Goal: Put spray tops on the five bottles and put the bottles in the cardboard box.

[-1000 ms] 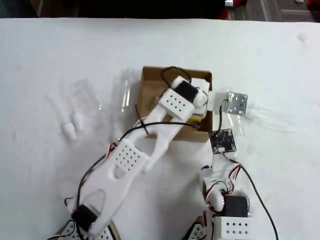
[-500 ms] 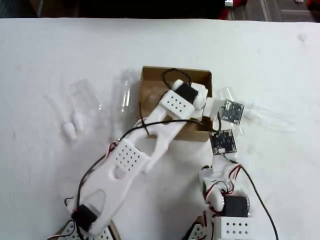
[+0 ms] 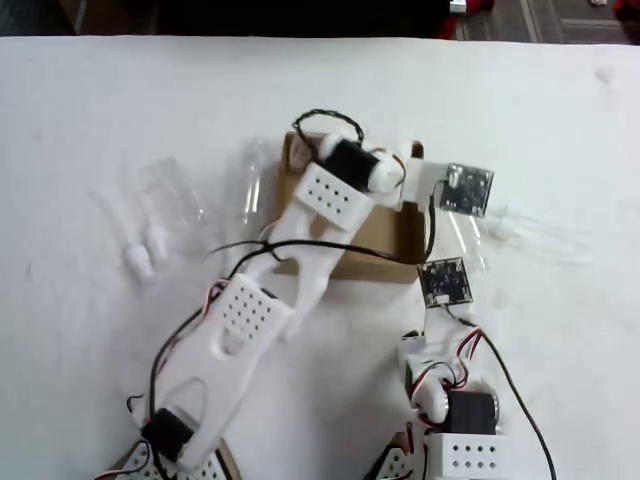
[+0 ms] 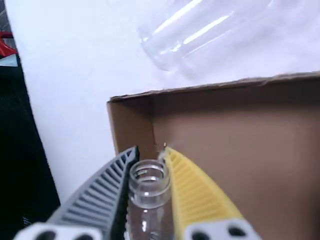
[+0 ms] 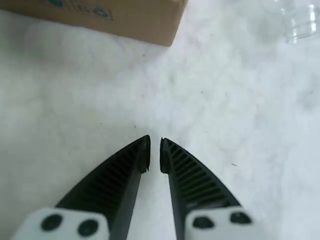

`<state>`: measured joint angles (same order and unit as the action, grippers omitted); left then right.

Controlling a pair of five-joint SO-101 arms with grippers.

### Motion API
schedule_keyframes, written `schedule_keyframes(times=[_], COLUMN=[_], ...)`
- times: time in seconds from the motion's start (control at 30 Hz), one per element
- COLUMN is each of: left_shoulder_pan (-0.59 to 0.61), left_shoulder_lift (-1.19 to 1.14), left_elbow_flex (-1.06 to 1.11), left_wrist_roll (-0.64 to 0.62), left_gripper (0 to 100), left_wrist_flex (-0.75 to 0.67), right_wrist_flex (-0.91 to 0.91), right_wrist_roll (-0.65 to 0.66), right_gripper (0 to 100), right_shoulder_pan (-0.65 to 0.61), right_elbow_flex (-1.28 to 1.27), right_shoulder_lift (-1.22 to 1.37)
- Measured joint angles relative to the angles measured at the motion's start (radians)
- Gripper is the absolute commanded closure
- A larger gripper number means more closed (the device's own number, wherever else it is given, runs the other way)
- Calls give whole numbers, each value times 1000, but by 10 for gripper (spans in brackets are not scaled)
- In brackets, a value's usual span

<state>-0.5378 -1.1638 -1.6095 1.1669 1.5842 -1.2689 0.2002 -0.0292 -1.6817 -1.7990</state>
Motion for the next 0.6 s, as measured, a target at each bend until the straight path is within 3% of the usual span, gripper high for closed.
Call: schedule_keyframes(times=[0.17,0.33,0.6], left_shoulder_pan=[3,40,60], left_shoulder_lift=[52,63,288], left_elbow_flex=[0,0,0], left_wrist_roll=[-103,-235,-637], left_gripper=[980,980,979], left_wrist_flex=[-14,-126,-141], right_wrist_flex=[0,0,0], right_wrist_roll=[0,0,0], right_gripper=[975,975,975], right_shoulder_pan=[0,0,0], right_elbow_flex=[0,0,0], right_shoulder_lift=[0,0,0])
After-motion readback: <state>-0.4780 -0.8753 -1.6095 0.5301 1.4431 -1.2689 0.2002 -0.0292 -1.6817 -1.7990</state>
